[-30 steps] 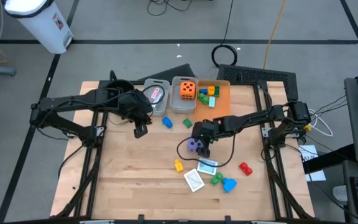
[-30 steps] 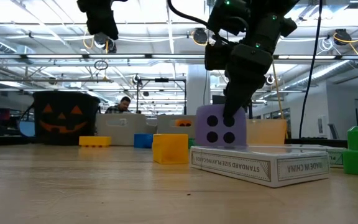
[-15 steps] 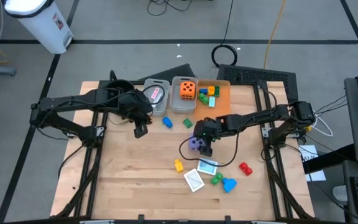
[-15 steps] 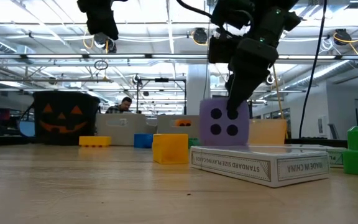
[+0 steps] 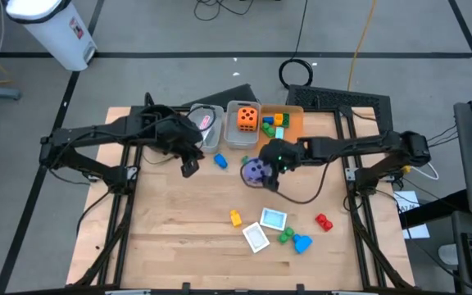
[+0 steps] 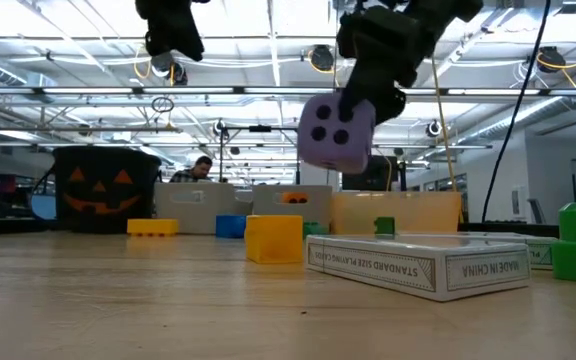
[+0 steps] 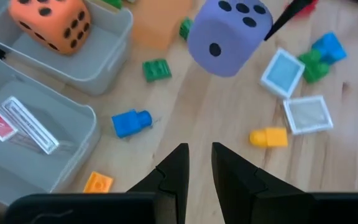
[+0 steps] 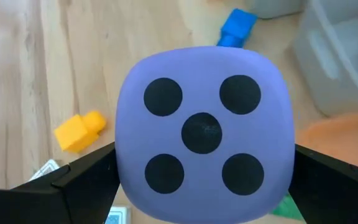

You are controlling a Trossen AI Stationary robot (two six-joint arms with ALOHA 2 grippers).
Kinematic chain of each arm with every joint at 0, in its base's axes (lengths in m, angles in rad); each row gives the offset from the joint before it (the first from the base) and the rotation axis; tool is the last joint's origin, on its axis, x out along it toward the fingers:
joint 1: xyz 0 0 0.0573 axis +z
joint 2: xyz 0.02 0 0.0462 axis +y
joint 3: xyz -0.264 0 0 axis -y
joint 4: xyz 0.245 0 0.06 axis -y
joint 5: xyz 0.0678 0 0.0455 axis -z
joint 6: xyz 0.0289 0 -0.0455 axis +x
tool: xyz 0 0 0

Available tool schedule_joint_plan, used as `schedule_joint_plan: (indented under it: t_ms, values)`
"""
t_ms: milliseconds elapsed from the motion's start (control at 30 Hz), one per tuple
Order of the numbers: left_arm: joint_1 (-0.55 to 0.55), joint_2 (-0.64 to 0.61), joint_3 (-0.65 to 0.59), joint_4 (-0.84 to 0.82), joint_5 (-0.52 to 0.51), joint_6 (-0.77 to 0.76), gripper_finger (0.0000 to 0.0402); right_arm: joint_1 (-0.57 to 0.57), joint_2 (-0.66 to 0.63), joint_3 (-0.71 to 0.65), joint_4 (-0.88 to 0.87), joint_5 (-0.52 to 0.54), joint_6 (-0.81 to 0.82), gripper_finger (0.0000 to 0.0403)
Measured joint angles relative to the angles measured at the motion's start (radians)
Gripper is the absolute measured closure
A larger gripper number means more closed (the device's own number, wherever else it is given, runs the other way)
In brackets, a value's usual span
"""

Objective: Pick & Place Toys
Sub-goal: Put the purple dice into the right gray bin

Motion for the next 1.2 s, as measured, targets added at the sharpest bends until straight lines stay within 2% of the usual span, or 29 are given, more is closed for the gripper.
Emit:
schedule_joint_plan:
  t_ms: [167, 367, 567, 733, 1000, 1200]
  values:
    - [0.042, 0.0, 0.0, 0.012, -0.016, -0.01, 0.0328, -0.049, -0.049, 0.042, -0.015, 0.002, 0.012, 0.0012]
    - [0.079, 0.0, 0.0, 0.011, -0.016, -0.008, 0.0328, -0.115, -0.063, 0.192, -0.136, 0.051, -0.075, 0.0016]
    - [0.094, 0.0, 0.0, 0.013, -0.016, -0.006, 0.0328, -0.238, -0.062, 0.323, -0.204, 0.049, -0.122, 0.0048]
    - [0.096, 0.0, 0.0, 0.039, -0.015, -0.006, 0.0328, -0.34, -0.056, 0.363, -0.212, 0.048, -0.164, 0.0046]
    - [0.099, 0.0, 0.0, 0.056, -0.008, 0.003, 0.0328, -0.375, 0.117, 0.467, -0.304, -0.036, -0.27, 0.0051]
    - [0.099, 0.0, 0.0, 0.059, 0.026, -0.012, 0.0328, -0.375, 0.305, 0.661, -0.386, -0.084, -0.368, 0.005]
